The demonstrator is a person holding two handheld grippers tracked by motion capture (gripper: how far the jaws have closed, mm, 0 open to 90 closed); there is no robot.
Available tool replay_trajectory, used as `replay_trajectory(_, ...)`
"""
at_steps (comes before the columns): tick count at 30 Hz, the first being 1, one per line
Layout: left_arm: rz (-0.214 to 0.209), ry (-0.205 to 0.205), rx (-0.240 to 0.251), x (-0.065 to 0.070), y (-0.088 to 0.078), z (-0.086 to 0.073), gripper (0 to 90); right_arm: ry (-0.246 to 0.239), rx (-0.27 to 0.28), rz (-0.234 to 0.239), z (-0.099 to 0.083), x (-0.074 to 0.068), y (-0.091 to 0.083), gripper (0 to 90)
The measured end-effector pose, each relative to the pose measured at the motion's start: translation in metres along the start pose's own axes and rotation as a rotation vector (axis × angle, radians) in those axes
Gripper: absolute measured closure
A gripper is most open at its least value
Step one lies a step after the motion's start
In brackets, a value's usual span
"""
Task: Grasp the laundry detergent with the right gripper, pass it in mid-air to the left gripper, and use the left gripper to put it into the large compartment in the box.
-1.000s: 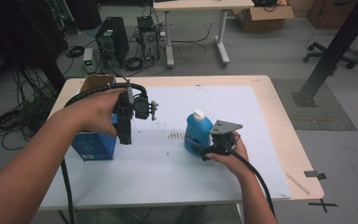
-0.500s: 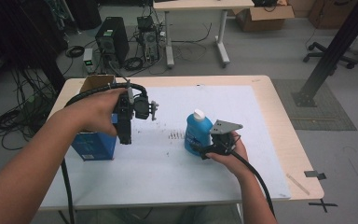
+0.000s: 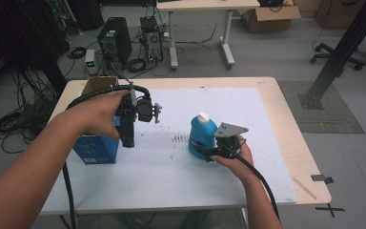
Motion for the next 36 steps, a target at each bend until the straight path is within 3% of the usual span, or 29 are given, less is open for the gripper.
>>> replay_trajectory(11, 0.0, 0.003, -0.003, -0.0005, 0.0006, 0.0014, 0.2, -0.001, 0.003, 0.004, -0.0005, -0.0004, 0.0012, 23.1)
replay_trajectory(29, -0.007, 0.003, -0.005, -0.0007, 0.0036, 0.0031, 0.3, -0.009, 0.01, 0.033, -0.0016, -0.0035, 0.0037, 41.6)
replay_trajectory(36, -0.006, 0.003, 0.0, -0.0012, 0.0051, 0.0046, 0.4, -0.003, 0.022, 0.042, -0.0021, -0.0034, 0.0036, 43.4)
Point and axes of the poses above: each handheld gripper's, and its own axes: y roughly forward along the jaws, z roughly out of its top, x roughly to its right, the point moved 6 cm from there along y, roughly forward along the jaws, and after that the axes turned 15 degrees about y, right-handed, at the moved point
